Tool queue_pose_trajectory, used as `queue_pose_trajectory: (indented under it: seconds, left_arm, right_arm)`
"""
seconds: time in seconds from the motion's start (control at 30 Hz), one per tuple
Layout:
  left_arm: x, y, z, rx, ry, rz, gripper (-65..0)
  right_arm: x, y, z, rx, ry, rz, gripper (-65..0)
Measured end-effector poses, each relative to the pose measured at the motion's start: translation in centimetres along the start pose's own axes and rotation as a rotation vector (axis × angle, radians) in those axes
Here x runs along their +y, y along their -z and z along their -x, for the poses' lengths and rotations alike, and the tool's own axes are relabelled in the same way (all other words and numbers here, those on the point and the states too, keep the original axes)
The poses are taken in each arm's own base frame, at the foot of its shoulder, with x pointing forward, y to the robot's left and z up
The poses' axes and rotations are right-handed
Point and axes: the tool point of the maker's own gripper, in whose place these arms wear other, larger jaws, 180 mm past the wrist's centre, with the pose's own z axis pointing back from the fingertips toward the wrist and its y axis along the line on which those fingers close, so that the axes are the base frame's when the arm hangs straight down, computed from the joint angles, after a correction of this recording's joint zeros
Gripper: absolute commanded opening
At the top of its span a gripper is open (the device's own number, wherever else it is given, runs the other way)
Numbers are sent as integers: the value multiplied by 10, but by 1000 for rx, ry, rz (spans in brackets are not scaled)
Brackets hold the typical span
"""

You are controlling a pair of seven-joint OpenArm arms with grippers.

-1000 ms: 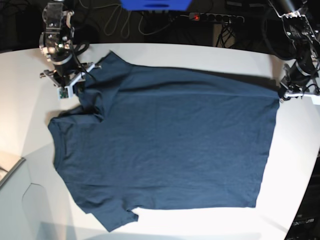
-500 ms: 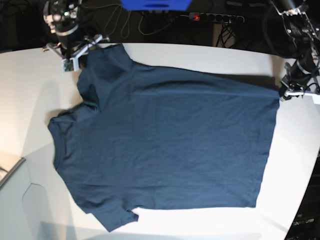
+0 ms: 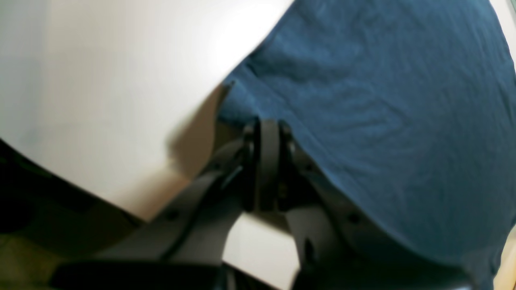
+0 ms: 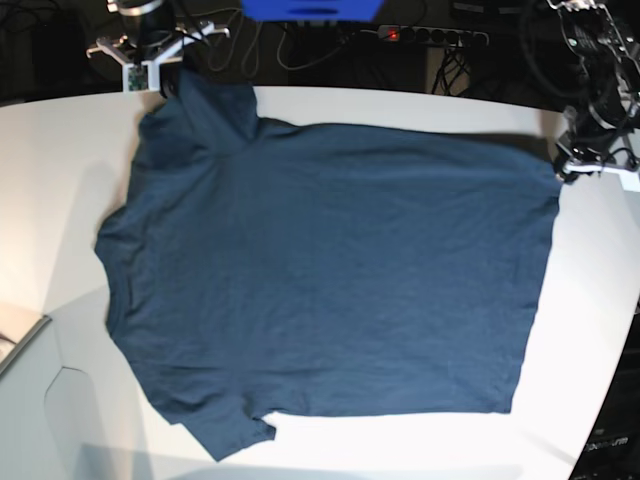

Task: Layout the t-shirt on the table in an organized manner, then fold the t-shirt properly
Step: 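Drag the shirt's shoulder edge with the right gripper away from the left gripper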

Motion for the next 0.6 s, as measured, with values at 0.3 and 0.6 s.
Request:
queue_pose_trajectory:
  seconds: [0.3,0.6]
  left_arm:
    - [11,-6,7,10,6,-24,-650]
    - [27,-19,-11,-47,-24,-59,-650]
  right_arm:
    - [-29,-28,-16,-186,173,75,-650]
    - [-36,-25,-26,-226,181,90,-650]
